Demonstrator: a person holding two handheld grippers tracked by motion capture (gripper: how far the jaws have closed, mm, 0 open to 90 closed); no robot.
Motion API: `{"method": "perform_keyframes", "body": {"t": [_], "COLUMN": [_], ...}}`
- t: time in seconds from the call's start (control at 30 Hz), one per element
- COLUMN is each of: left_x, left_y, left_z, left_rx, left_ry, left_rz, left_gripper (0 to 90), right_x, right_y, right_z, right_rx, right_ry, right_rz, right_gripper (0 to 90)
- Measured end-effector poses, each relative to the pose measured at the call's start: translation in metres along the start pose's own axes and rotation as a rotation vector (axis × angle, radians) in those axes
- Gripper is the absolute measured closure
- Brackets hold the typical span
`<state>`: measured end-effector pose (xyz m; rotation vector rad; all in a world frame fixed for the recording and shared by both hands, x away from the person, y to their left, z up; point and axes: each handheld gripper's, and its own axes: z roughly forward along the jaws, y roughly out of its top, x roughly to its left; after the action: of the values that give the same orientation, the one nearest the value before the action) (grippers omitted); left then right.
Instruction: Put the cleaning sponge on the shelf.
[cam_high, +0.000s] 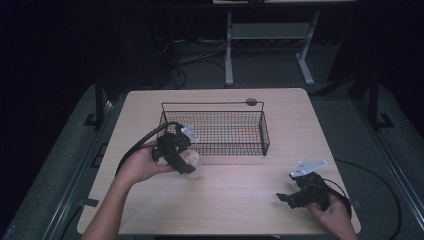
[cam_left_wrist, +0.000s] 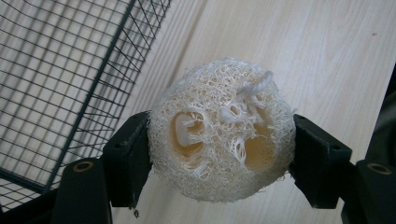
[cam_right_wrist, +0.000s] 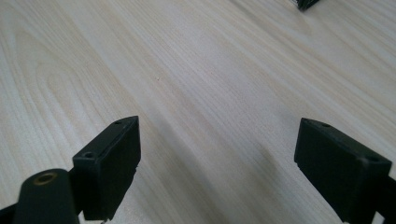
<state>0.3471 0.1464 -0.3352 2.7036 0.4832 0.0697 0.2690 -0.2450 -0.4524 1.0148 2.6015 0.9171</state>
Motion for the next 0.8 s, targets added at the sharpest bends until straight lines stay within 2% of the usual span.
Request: {"method": "perform_keyframes", "body": {"t": [0.23, 0.33, 0.57, 0.8], "left_x": [0.009, 0.014, 0.018, 0.027], "left_y": [0.003, 0.008, 0.020, 0.027], "left_z": [-0.004, -0.005, -0.008, -0.012], "left_rx": [-0.013, 0.001, 0.015, 0.017], "left_ry": [-0.017, -0.014, -0.006, -0.003], "left_rz": [-0.019, -0.016, -0.003, -0.006], "left_gripper": [28.4, 28.2, 28.3, 28.2], "right_x": [0.001, 0.000, 0.000, 0.000], "right_y": [0.001, 0.001, 0.001, 0.001], "right_z": [0.000, 0.000, 0.000, -0.001], "right_rx": [0.001, 0.001, 0.001, -0.003], "right_ry": [0.005, -0.001, 0.005, 0.002], "right_rz": [0.007, 0.002, 0.002, -0.007], "right_gripper": [14.2, 14.2, 14.2, 14.2]}}
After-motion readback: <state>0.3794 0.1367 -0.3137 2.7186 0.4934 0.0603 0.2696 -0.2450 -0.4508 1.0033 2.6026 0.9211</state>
